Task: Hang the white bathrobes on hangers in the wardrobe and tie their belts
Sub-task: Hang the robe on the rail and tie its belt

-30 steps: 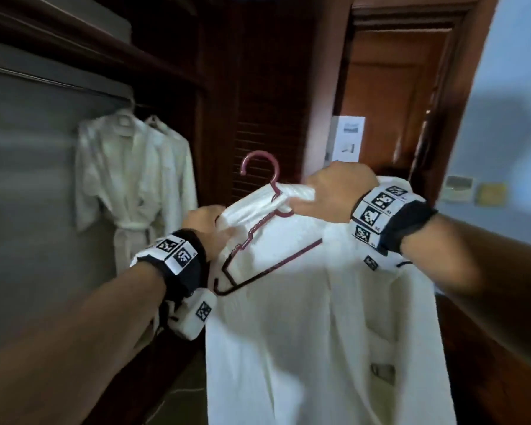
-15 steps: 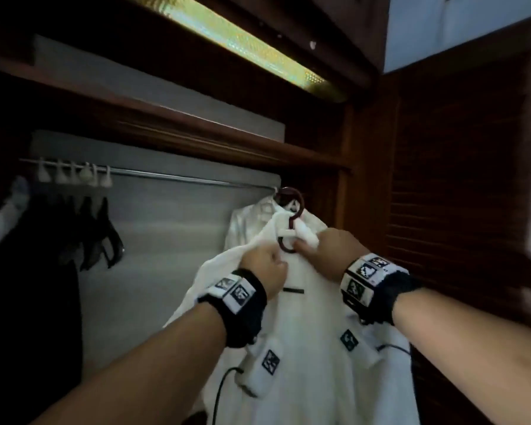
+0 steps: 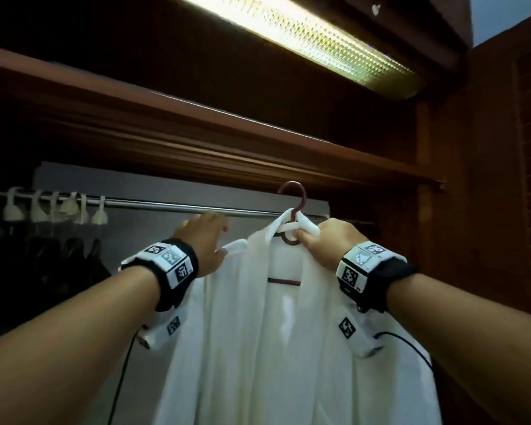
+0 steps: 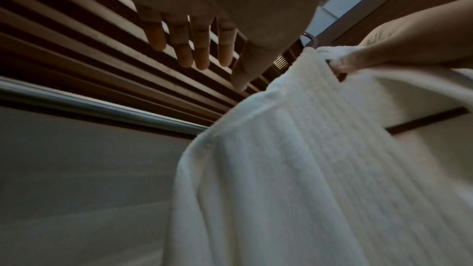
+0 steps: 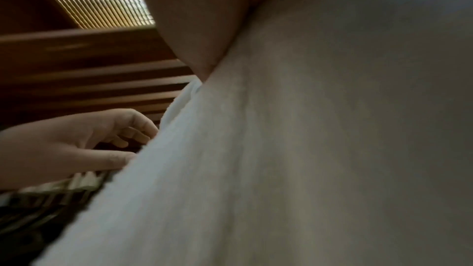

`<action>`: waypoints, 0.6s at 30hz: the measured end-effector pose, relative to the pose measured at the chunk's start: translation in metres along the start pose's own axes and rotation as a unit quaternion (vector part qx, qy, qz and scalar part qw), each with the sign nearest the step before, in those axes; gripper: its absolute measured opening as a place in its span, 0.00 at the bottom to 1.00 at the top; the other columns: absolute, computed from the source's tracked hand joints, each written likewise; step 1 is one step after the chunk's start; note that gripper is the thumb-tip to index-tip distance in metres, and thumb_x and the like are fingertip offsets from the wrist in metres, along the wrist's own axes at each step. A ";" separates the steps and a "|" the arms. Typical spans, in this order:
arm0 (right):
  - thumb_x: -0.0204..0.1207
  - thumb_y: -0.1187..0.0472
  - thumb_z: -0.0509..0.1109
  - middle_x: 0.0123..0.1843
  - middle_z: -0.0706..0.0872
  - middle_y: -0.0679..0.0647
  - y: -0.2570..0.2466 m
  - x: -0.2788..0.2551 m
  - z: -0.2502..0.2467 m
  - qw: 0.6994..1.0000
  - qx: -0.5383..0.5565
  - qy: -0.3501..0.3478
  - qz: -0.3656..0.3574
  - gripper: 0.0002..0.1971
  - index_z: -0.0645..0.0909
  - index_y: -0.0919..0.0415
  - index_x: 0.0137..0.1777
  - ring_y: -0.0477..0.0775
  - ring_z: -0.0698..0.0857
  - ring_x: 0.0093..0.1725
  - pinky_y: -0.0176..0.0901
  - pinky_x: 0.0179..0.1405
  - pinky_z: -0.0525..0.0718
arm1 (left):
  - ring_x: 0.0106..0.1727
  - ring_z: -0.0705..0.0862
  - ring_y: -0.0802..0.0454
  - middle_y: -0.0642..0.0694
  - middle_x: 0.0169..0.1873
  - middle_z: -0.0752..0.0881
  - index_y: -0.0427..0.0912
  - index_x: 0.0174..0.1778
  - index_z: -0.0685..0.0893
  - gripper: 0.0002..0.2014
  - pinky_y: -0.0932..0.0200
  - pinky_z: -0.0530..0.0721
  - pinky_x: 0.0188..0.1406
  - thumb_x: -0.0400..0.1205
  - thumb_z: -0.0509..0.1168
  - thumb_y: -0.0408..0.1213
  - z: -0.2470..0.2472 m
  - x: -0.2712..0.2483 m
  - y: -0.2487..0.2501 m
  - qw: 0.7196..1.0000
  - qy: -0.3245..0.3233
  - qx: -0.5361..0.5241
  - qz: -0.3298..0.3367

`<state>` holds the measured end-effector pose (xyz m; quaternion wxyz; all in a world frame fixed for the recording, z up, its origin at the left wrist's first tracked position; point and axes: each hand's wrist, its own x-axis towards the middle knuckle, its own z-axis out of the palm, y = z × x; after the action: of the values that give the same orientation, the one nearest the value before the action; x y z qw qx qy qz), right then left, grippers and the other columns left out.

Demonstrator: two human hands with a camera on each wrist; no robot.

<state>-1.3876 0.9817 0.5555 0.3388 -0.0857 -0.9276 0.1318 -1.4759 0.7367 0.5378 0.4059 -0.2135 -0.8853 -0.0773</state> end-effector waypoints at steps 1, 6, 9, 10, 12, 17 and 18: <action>0.72 0.29 0.56 0.43 0.86 0.53 -0.006 0.020 0.010 1.000 -0.008 0.004 0.012 0.26 0.81 0.51 0.41 0.56 0.86 0.41 0.51 0.46 0.86 | 0.67 0.75 0.44 0.50 0.64 0.75 0.52 0.65 0.73 0.23 0.48 0.72 0.66 0.75 0.67 0.50 0.008 0.020 -0.008 1.000 0.012 0.023 -0.003; 0.78 0.33 0.57 0.53 0.84 0.55 -0.017 0.118 0.042 0.997 -0.078 -0.014 0.020 0.20 0.79 0.42 0.61 0.59 0.84 0.52 0.49 0.52 0.83 | 0.72 0.74 0.42 0.45 0.73 0.73 0.49 0.75 0.67 0.33 0.48 0.70 0.72 0.75 0.66 0.55 0.051 0.122 -0.042 0.992 -0.054 0.113 -0.024; 0.76 0.31 0.58 0.49 0.83 0.55 -0.016 0.163 0.061 0.996 -0.078 0.007 0.035 0.27 0.80 0.50 0.61 0.59 0.84 0.50 0.47 0.47 0.81 | 0.68 0.78 0.41 0.44 0.69 0.78 0.50 0.70 0.71 0.32 0.47 0.73 0.70 0.75 0.59 0.66 0.079 0.170 -0.057 0.989 -0.085 0.115 -0.046; 0.76 0.31 0.57 0.52 0.84 0.56 -0.017 0.175 0.072 0.995 -0.092 0.002 0.036 0.26 0.79 0.47 0.63 0.60 0.84 0.53 0.50 0.52 0.82 | 0.69 0.77 0.42 0.45 0.70 0.78 0.52 0.71 0.72 0.34 0.45 0.71 0.71 0.75 0.55 0.69 0.091 0.182 -0.059 0.988 -0.093 0.112 -0.050; 0.79 0.32 0.50 0.62 0.83 0.55 -0.017 0.193 0.095 0.992 -0.123 -0.025 0.001 0.24 0.72 0.35 0.71 0.62 0.82 0.62 0.55 0.62 0.78 | 0.72 0.75 0.44 0.48 0.73 0.76 0.53 0.74 0.71 0.40 0.42 0.65 0.74 0.73 0.47 0.76 0.110 0.202 -0.054 0.988 -0.097 0.108 -0.043; 0.86 0.42 0.47 0.71 0.77 0.58 -0.021 0.209 0.165 0.975 -0.180 -0.077 -0.107 0.24 0.57 0.38 0.82 0.61 0.78 0.68 0.51 0.58 0.74 | 0.64 0.82 0.44 0.49 0.65 0.83 0.56 0.68 0.72 0.45 0.48 0.78 0.64 0.66 0.39 0.82 0.131 0.237 -0.031 0.995 -0.089 0.038 0.013; 0.86 0.43 0.46 0.72 0.75 0.57 -0.022 0.214 0.175 0.975 -0.169 -0.101 -0.099 0.24 0.52 0.35 0.82 0.61 0.77 0.69 0.51 0.58 0.74 | 0.64 0.82 0.44 0.49 0.65 0.82 0.57 0.70 0.70 0.41 0.48 0.79 0.62 0.70 0.41 0.79 0.135 0.242 -0.030 0.995 -0.082 0.041 0.026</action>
<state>-1.6648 0.9808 0.5631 0.2359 -0.0354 -0.9697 -0.0534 -1.7221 0.8280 0.6321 0.3423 -0.2255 -0.9120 -0.0120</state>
